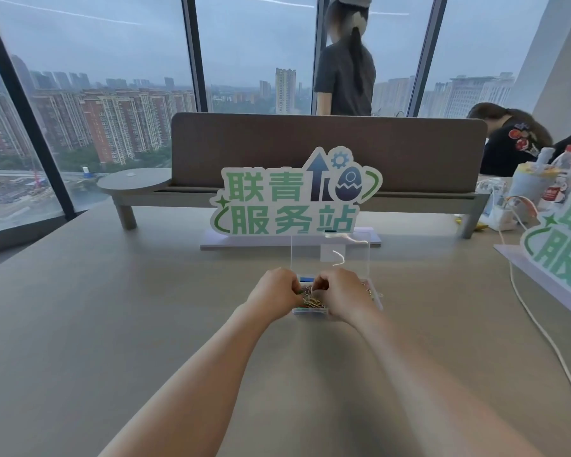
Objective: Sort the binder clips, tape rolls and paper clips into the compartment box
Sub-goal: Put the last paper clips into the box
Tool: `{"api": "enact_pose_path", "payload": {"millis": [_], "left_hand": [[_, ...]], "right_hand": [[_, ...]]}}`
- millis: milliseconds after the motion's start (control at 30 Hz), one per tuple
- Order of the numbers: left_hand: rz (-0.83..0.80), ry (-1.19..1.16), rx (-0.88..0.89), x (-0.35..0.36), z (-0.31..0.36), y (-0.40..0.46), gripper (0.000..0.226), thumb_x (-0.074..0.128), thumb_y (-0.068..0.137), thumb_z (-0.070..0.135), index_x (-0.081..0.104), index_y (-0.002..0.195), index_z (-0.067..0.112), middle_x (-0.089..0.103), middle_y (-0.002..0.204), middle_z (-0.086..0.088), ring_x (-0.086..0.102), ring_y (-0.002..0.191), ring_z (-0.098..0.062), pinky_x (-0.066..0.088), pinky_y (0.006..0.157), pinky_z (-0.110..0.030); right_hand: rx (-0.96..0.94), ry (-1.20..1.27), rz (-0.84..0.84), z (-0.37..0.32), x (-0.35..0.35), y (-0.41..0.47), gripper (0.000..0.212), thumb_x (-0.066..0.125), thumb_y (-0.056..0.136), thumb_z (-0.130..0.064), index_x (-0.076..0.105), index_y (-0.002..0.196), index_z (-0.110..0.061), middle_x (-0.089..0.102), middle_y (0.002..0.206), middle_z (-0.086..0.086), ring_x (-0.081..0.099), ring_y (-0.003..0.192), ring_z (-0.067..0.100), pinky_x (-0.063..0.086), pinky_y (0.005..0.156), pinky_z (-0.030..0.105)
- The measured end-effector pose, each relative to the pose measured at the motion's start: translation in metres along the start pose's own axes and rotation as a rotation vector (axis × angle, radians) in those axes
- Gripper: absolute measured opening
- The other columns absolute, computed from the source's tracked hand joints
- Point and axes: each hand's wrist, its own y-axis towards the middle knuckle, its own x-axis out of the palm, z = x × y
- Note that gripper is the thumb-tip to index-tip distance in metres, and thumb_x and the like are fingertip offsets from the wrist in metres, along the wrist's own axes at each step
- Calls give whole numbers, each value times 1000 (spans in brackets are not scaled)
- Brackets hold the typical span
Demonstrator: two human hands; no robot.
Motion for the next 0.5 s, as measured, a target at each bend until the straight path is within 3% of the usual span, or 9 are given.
{"api": "enact_pose_path", "payload": {"millis": [167,367,433,500], "left_hand": [[-43,66,6,8,0,12,7,66,78,14,61,73,12,68,87,-10,59,77,-25,44,63,-30],[-67,59,18,11,-2,15,9,66,79,16,63,72,12,65,82,-6,58,77,-24,41,63,-28],[-76,49,33,11,-3,16,11,67,79,17,71,78,7,69,86,-9,62,82,-26,47,68,-32],[-69,26,46,9,-4,15,12,68,79,18,73,85,9,70,90,-7,63,85,-24,51,74,-34]], "right_hand": [[15,-92,-48,3,2,7,15,61,85,-9,74,89,-14,73,97,7,65,92,24,46,77,28],[31,-95,-96,8,4,13,17,62,83,-8,74,80,-20,73,83,5,66,75,25,45,60,26],[27,-59,-98,8,4,12,21,63,83,-8,68,69,-23,65,68,0,62,62,23,41,49,22],[28,-24,-86,9,2,12,24,59,84,-7,67,68,-23,60,64,-3,60,63,23,41,48,21]]}}
